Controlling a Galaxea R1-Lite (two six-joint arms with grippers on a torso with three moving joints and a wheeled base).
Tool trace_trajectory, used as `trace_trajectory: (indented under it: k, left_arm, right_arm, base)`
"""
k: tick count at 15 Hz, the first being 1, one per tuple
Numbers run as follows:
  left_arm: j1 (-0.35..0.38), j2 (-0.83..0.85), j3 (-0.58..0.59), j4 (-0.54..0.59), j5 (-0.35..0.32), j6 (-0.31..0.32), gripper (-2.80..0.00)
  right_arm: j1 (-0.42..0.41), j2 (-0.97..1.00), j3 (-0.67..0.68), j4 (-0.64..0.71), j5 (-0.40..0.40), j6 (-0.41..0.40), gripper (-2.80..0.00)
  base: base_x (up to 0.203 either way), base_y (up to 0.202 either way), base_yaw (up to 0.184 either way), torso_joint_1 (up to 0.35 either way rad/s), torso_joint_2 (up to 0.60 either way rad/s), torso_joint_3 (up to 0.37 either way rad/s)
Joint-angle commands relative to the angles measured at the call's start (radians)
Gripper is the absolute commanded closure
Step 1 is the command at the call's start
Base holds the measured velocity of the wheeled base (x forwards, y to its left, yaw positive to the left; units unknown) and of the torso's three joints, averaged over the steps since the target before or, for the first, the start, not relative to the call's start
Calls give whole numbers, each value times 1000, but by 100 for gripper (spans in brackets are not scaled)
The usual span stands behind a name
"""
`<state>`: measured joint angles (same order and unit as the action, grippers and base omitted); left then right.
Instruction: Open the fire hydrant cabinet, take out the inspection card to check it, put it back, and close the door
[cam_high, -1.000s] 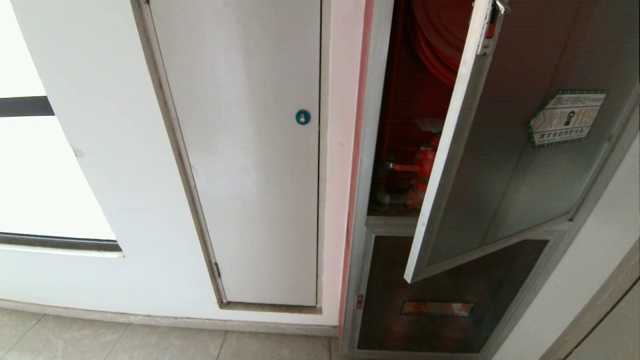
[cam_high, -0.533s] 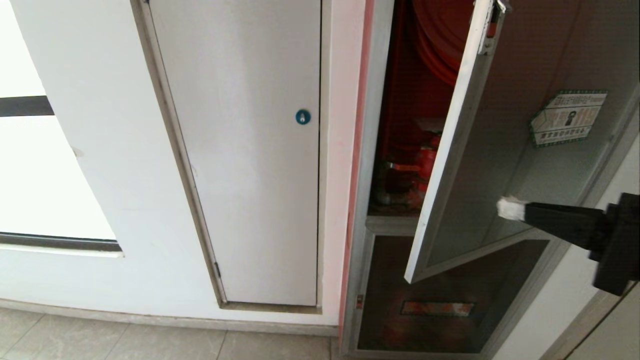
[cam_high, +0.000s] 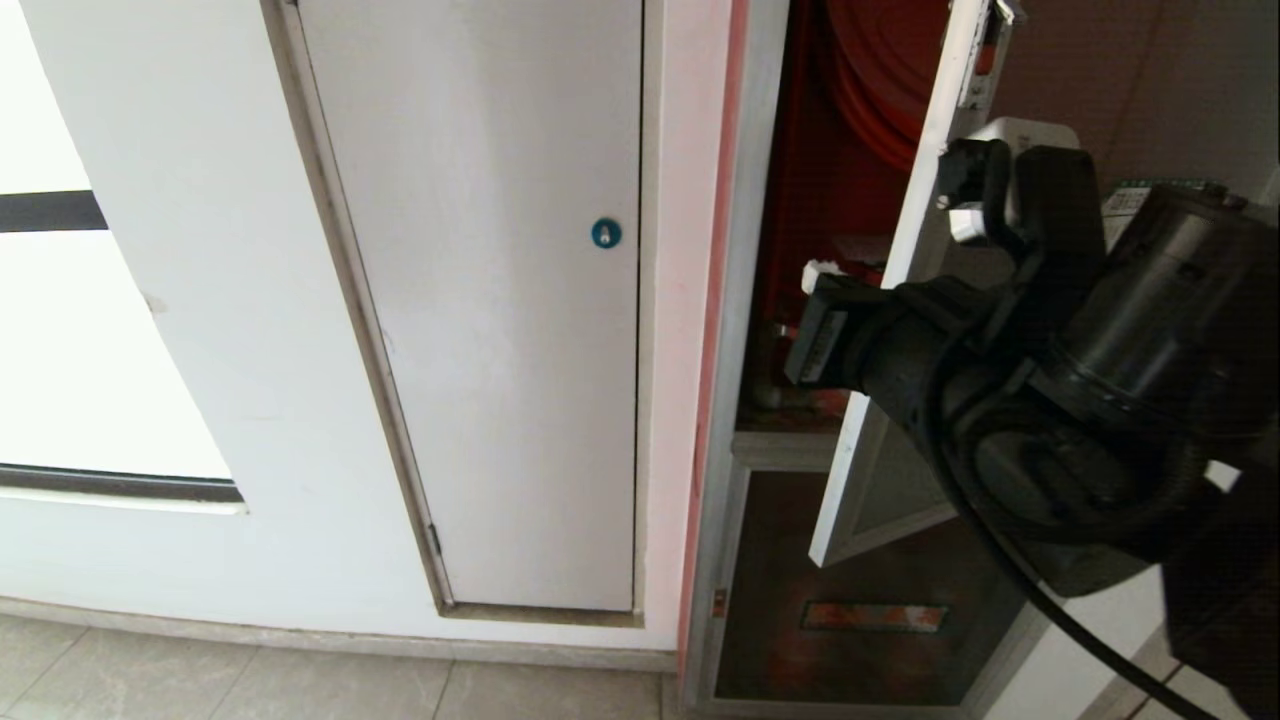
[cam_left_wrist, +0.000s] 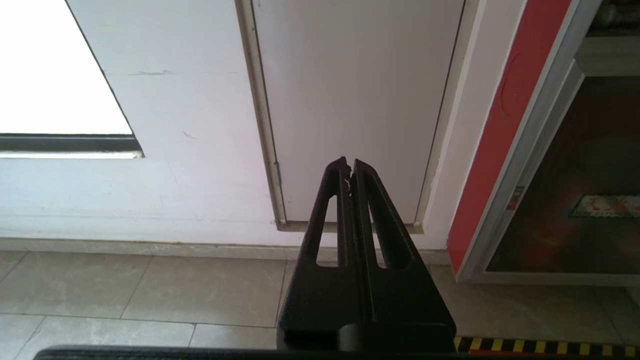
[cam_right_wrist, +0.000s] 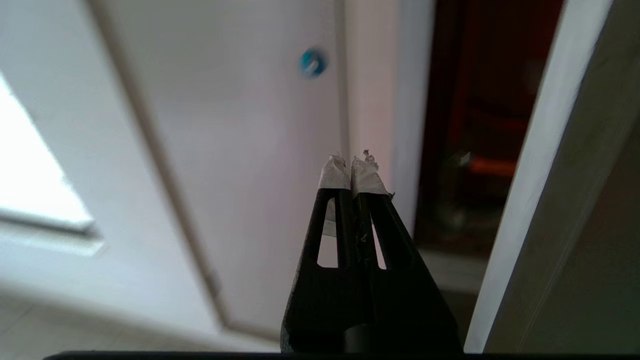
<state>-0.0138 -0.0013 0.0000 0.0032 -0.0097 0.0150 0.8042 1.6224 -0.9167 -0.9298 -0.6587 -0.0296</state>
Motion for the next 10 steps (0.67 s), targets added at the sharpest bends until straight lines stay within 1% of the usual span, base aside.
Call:
trace_trajectory:
  k: [1, 3, 4, 6, 10]
  left_arm:
    - [0, 1, 0, 0, -1, 0, 0]
    - [0, 1, 0, 0, -1, 0, 0]
    - [0, 1, 0, 0, -1, 0, 0]
    - [0, 1, 0, 0, -1, 0, 0]
    - [0, 1, 0, 0, -1, 0, 0]
  right_arm:
    - [7, 143, -30, -223, -92, -82, 0]
    - [7, 239, -75, -450, -163, -214, 0]
    - [6, 264, -113, -492, -193, -251, 0]
    - [-13, 283, -160, -504, -205, -266, 0]
    - [-63, 300, -228, -507, -200, -275, 0]
  base:
    - [0, 0, 0, 0, 0, 0]
    - [0, 0, 0, 0, 0, 0]
    - [0, 0, 0, 0, 0, 0]
    - [0, 0, 0, 0, 0, 0]
    - [0, 0, 0, 0, 0, 0]
